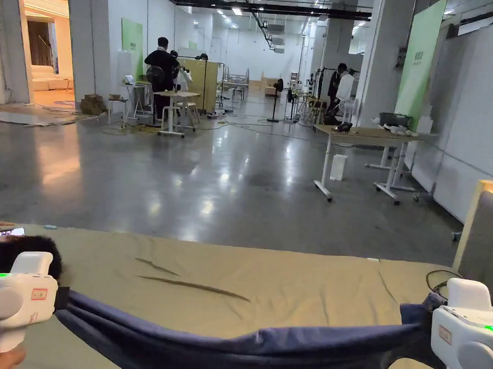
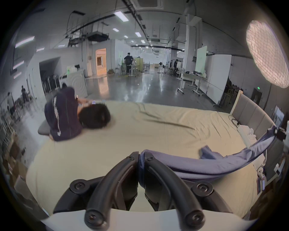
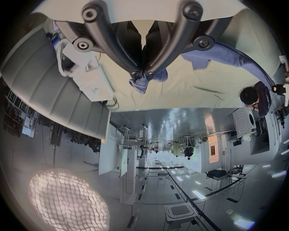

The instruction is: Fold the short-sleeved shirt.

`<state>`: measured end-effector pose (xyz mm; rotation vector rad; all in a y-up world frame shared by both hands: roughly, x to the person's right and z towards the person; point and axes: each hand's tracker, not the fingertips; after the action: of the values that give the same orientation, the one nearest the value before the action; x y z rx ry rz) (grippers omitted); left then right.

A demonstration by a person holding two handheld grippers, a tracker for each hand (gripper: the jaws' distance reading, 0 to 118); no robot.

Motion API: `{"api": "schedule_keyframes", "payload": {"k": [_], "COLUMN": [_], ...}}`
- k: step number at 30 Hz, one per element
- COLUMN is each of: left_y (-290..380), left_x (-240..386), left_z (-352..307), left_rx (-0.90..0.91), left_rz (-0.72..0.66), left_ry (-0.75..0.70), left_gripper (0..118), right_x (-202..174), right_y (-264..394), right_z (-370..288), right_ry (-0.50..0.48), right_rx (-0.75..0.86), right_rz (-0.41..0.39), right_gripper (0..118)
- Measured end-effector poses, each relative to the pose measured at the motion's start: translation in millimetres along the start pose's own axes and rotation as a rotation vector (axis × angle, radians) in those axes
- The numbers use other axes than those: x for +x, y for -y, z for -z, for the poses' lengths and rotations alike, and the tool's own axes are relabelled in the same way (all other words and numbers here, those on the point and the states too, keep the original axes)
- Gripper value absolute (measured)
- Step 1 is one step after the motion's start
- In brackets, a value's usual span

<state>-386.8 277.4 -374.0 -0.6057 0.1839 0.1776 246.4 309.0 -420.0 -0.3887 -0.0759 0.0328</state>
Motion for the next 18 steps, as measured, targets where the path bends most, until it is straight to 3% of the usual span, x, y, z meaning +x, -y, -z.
{"api": "schedule_keyframes", "payload": {"k": [10, 18], "left_y": [168, 224], "left_x": [-44, -77], "left_z": [-39, -10], "left_rx": [-0.164, -0.242], "left_rz": [-0.053, -0.097], "left_ry": [0.02, 0.017], "left_gripper": [7, 7], "right_x": [13, 10], "right_y": [151, 222], "right_z": [-77, -91], "right_ry": [0.05, 0.073], "right_rx": [-0.141, -0.249], "right_rz": [-0.075, -0.126], "right_gripper": [1, 1]}}
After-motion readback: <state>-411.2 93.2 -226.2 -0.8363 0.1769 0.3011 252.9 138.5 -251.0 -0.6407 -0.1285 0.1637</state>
